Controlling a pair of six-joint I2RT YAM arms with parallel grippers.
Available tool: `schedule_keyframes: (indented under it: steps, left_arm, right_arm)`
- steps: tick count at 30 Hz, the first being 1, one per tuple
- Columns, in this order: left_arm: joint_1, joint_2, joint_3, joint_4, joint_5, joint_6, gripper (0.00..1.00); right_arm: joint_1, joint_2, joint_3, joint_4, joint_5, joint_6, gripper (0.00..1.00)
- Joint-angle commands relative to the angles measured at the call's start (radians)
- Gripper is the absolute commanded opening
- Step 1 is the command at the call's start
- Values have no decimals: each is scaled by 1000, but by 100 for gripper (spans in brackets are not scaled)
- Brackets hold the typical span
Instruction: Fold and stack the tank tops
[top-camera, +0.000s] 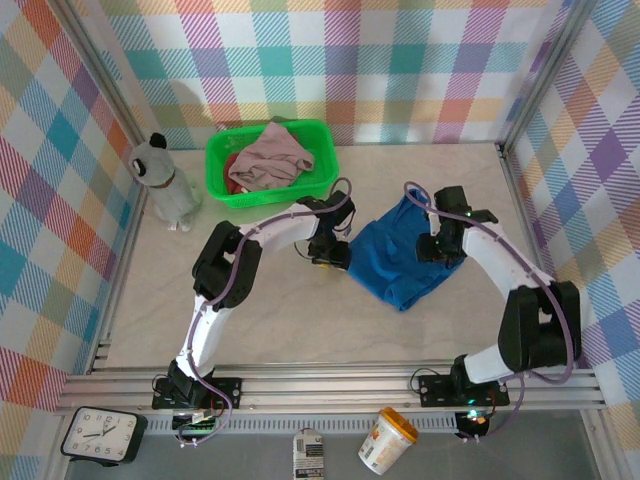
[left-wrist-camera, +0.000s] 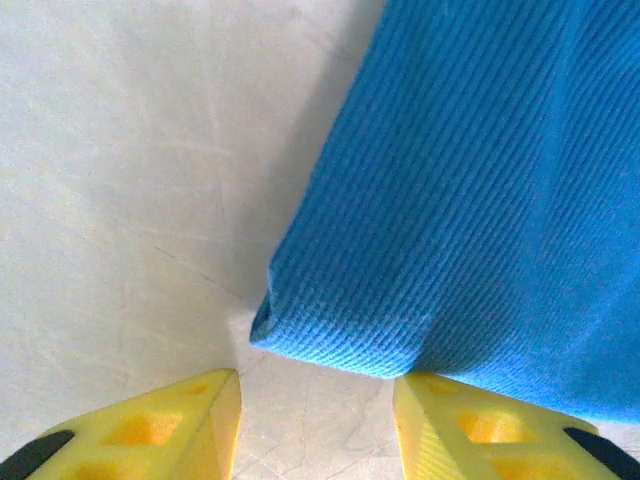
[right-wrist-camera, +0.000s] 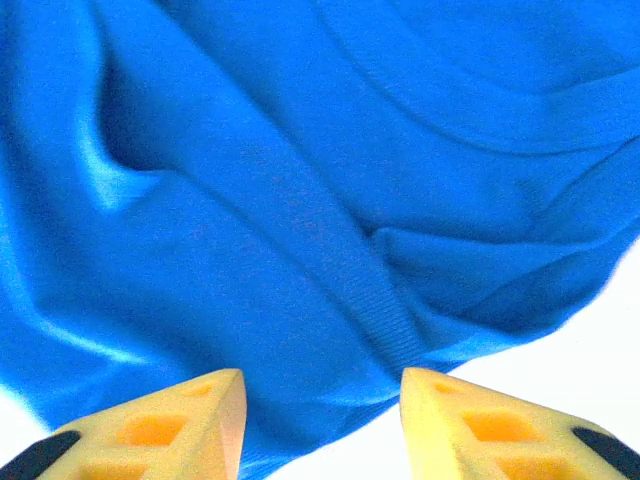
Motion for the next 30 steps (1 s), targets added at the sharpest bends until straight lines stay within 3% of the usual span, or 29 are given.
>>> schedule_keyframes:
  steps: [1,5,11,13,16,21,30]
  left_arm:
    - [10,19,62,-30,-17,26,45]
    - [11,53,97,-17,8,23,44]
    - [10,99,113,-28,33,32,40]
    - [10,104,110,-33,21,38,35]
    - [10,111,112,-32,12,43,16]
    - [12,124,141,-47,0,56,0]
    - [44,90,140,-80,-7,93,0]
  right_arm:
    - [105,-54,-75,-53,-150,126,46]
    - [262,-72,-156,32,-112,216,48]
    - [289,8,-183,27,-52,292,45]
    - [289,28,-199,4,-22,327,43]
    - [289,54,-222,-33,19,390,41]
    - [271,54,-272,-19,73,492,38]
    - [146,-50,-360,-20,11,561,34]
